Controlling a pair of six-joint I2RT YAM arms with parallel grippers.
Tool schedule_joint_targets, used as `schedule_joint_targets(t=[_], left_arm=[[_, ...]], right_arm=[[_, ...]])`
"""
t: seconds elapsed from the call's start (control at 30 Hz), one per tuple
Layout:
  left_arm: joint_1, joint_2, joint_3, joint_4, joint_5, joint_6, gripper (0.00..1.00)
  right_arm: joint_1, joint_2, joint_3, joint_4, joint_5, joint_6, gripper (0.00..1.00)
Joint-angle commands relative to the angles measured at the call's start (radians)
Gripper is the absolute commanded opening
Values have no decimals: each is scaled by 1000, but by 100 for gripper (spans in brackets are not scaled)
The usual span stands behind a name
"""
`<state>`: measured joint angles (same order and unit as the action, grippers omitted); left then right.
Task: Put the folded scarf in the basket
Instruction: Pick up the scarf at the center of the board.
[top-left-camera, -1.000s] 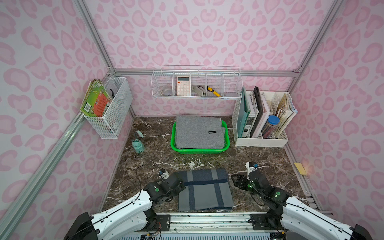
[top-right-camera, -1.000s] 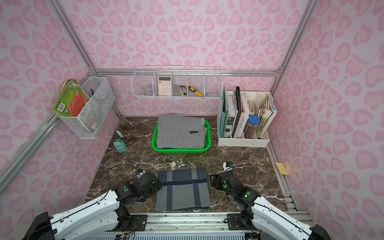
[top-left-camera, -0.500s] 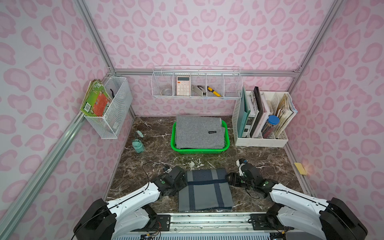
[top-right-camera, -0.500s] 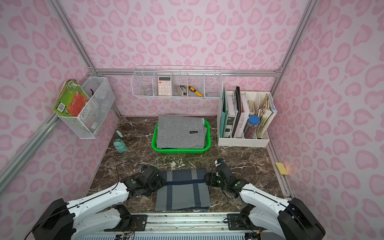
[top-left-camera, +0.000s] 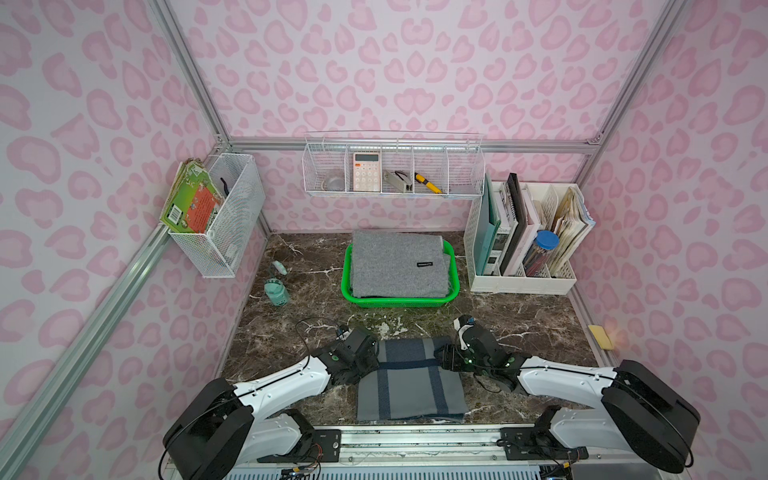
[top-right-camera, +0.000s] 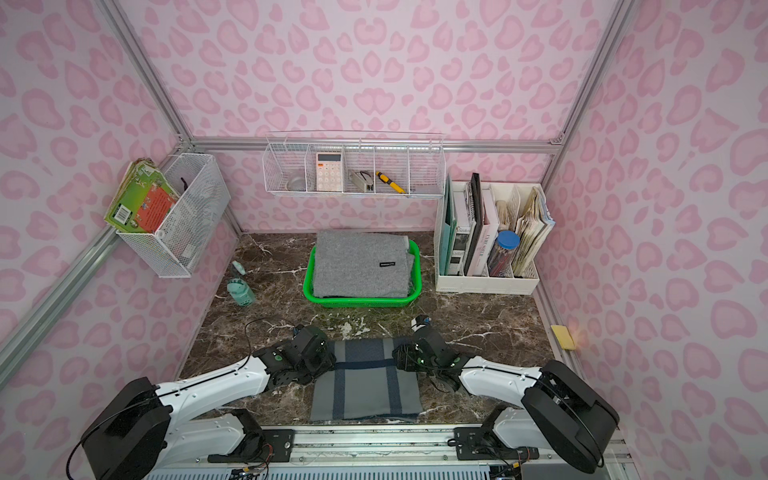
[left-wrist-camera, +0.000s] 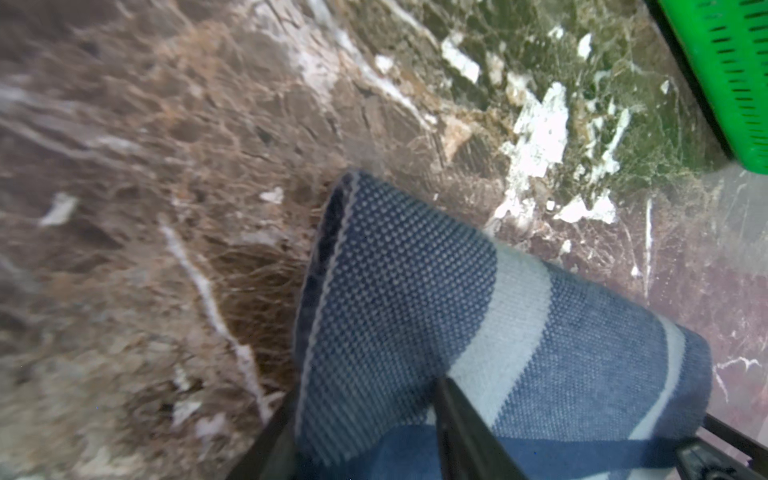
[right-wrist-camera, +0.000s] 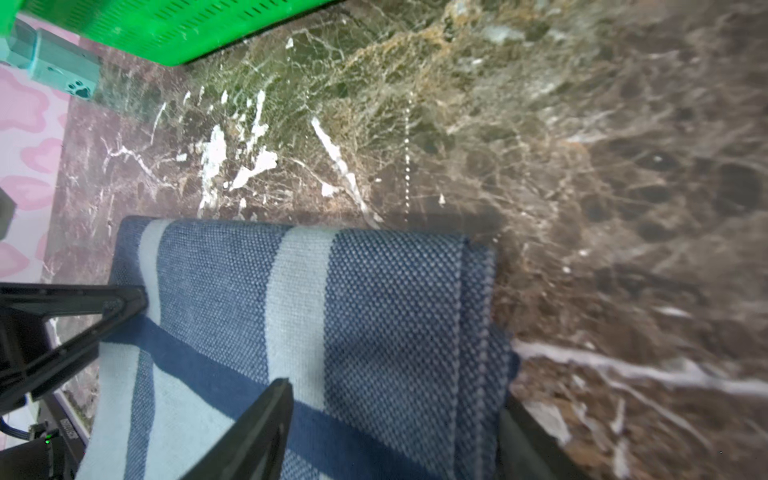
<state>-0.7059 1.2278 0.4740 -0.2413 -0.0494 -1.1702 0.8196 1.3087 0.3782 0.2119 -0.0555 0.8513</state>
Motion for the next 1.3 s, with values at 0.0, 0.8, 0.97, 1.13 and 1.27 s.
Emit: schedule_joint_targets(t=[0.0,0.8,0.97,1.13,1.27], left_arm=[[0,18,-15,-38,78,16,33],[2,-456,129,-171,7,149,0],[8,-436,314,-224,-36,279,0],[81,-300,519,-289,-44,408,0],[214,-173,623,-262,59,438,0]], right_arm=[[4,16,-14,-38,-16,39,56],[51,-503,164,-337,94,-18,0],[68,-482,313,-414,177,-73,0],[59,-386,449,-398,288,-177,0],[-19,-265,571,-391,254,-240,0]])
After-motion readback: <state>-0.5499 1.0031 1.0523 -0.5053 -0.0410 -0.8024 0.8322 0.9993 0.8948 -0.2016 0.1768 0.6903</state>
